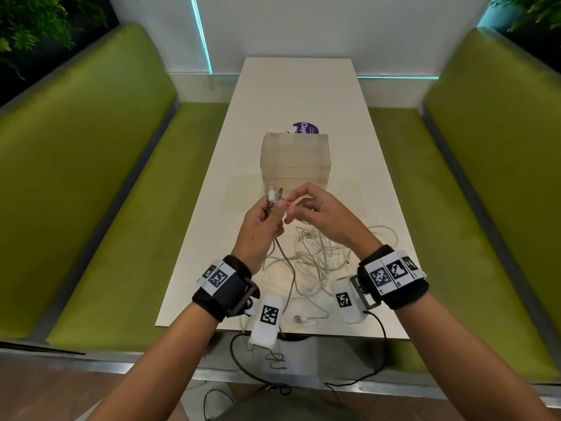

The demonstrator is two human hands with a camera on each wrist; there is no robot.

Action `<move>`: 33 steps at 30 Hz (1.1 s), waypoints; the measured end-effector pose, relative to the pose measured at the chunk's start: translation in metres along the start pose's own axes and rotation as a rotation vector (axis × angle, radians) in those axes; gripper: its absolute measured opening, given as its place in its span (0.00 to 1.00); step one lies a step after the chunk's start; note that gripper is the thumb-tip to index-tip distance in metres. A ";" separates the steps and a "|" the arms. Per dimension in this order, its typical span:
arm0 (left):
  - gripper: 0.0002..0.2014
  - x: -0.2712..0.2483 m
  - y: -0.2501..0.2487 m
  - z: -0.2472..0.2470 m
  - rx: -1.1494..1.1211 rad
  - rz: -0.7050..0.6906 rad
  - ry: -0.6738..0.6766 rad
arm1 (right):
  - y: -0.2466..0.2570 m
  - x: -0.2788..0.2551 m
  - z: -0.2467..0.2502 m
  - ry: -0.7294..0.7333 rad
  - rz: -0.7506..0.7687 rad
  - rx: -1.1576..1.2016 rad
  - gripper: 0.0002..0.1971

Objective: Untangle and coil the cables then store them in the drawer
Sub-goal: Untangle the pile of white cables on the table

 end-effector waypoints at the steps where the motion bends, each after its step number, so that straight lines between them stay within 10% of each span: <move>1: 0.07 0.001 -0.002 0.003 -0.007 -0.009 -0.018 | -0.005 0.002 0.002 0.043 -0.038 -0.130 0.11; 5: 0.08 0.005 -0.016 0.015 -0.039 -0.056 -0.066 | -0.035 0.015 0.012 0.123 -0.122 -0.525 0.02; 17: 0.08 -0.001 -0.040 0.068 -0.217 -0.128 -0.239 | -0.078 0.034 0.073 -0.083 -0.179 -0.724 0.07; 33: 0.10 -0.005 -0.036 0.108 -0.370 -0.118 -0.387 | -0.058 0.026 0.099 -0.381 0.089 -0.491 0.12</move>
Point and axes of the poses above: each hand's wrist, its own x-axis towards the middle knuckle, its own z-axis out of the back of the hand, y = z × x, the point moved 3 cm from there along x, towards the middle knuckle, and after that the axes turned 13 degrees about x, right-handed, at the moved point
